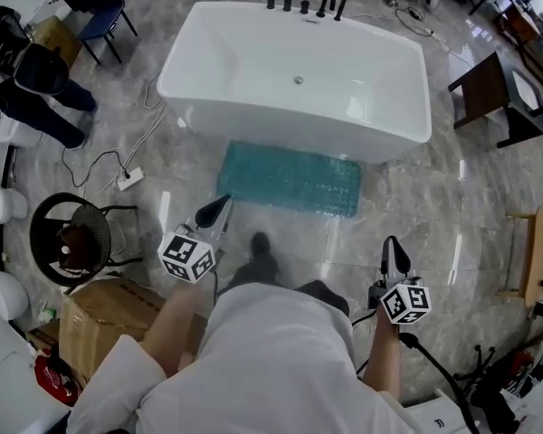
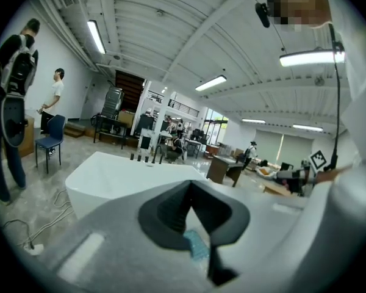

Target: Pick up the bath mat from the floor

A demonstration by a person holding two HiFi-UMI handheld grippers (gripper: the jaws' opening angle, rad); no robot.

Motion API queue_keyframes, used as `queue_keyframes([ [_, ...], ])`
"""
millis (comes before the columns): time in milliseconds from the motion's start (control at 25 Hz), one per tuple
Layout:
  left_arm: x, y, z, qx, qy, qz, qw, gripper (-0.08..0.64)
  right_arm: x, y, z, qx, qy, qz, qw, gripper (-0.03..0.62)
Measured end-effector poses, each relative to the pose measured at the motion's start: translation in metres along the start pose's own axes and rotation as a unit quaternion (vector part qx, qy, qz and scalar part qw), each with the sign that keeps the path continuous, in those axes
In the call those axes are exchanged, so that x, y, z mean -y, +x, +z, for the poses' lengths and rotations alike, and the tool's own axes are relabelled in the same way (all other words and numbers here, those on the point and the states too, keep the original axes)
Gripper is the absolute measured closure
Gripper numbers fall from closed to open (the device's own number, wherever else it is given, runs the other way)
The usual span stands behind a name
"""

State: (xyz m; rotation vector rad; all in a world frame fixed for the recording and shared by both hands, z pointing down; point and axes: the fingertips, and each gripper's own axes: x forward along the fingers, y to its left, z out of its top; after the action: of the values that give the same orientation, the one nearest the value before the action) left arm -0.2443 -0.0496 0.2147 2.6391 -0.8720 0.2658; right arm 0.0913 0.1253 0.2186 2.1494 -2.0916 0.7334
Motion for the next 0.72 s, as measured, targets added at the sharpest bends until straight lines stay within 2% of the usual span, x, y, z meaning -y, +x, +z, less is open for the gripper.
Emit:
queue_keyframes([
  [360,-0.048,0.044,-0.003,-0.026,-0.004,-0.006,0.9996,0.558,0.006,0.051,0.004,-0.02,0.005,-0.024,1.0,0.588],
  [720,-0.051,0.086,-0.005,-0.025,-0.026,0.036,0.9987,0.558,0.055,0.091,0.008,-0.054,-0.011,-0.009,0.998,0.588],
])
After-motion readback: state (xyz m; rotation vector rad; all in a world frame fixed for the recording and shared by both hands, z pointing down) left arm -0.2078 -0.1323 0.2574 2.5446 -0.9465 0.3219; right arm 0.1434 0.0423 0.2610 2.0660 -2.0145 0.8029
